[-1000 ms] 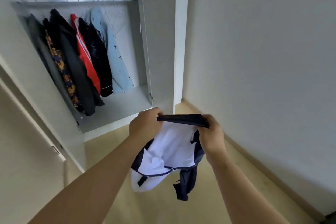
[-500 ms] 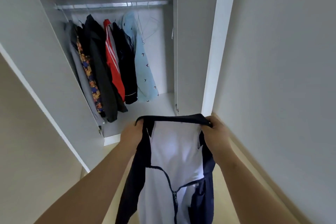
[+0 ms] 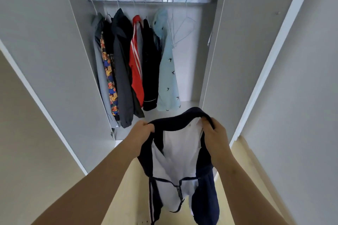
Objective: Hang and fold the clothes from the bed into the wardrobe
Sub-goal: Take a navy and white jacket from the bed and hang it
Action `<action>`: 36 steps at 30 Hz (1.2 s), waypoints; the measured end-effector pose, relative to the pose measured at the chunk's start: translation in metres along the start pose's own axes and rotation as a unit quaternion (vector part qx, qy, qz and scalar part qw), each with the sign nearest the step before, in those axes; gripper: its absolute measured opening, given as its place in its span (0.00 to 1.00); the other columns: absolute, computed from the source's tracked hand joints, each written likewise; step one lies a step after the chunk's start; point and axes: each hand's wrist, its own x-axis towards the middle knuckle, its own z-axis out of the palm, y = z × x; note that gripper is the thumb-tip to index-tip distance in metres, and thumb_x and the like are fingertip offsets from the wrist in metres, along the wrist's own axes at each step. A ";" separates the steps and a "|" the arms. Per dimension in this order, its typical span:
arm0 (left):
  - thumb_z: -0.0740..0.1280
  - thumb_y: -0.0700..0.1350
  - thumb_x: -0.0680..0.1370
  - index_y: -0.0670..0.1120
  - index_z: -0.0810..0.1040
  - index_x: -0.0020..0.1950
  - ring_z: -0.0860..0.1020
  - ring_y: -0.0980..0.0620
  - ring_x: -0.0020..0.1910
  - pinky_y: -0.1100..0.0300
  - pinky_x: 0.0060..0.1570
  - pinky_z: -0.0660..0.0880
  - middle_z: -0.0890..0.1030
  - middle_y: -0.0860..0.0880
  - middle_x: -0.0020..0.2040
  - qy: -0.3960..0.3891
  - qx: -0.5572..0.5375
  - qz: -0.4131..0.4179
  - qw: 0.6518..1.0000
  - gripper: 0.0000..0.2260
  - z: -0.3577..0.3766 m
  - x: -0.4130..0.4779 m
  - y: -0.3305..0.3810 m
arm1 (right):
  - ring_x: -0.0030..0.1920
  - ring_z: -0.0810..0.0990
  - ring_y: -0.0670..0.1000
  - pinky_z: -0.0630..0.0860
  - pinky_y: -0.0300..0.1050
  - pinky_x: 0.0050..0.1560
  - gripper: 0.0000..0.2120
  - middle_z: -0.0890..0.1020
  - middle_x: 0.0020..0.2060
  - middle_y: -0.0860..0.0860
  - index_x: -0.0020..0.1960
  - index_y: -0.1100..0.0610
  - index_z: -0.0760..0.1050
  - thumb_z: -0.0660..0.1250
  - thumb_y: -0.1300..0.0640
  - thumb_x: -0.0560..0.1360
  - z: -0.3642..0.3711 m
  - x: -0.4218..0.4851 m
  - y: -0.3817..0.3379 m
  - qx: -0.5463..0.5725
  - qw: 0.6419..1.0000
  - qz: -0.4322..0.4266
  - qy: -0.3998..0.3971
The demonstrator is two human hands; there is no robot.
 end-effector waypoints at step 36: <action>0.63 0.40 0.74 0.39 0.78 0.39 0.77 0.46 0.32 0.57 0.33 0.74 0.80 0.44 0.29 0.016 -0.364 0.012 0.931 0.08 0.039 0.399 0.322 | 0.36 0.78 0.35 0.70 0.25 0.34 0.11 0.82 0.35 0.39 0.39 0.47 0.80 0.62 0.56 0.76 0.181 0.507 -0.095 -0.011 0.988 -0.063 -0.140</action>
